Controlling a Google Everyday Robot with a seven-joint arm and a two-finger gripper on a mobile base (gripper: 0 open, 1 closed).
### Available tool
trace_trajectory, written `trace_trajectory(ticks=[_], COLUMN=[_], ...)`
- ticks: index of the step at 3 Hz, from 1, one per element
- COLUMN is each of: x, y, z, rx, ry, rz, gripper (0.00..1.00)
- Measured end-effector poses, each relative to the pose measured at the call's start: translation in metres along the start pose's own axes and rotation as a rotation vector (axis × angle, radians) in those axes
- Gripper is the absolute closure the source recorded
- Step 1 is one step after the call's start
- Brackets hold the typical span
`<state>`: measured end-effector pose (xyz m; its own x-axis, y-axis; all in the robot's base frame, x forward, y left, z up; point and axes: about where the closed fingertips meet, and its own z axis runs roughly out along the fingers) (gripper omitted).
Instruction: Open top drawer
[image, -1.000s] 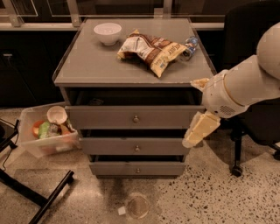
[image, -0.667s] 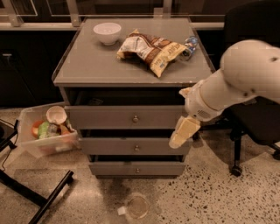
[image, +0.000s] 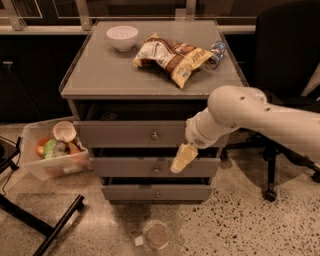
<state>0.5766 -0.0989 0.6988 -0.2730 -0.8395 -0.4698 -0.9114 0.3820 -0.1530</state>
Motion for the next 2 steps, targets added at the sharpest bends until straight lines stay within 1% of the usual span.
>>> trace_trajectory(ticks=[1,2], x=[-0.007,-0.019], y=[-0.021,-0.05], z=[0.053,0.08], rx=[0.063,0.177], ry=[-0.029,-0.057], rz=[0.022,0.033], gripper=[0.0,0.0])
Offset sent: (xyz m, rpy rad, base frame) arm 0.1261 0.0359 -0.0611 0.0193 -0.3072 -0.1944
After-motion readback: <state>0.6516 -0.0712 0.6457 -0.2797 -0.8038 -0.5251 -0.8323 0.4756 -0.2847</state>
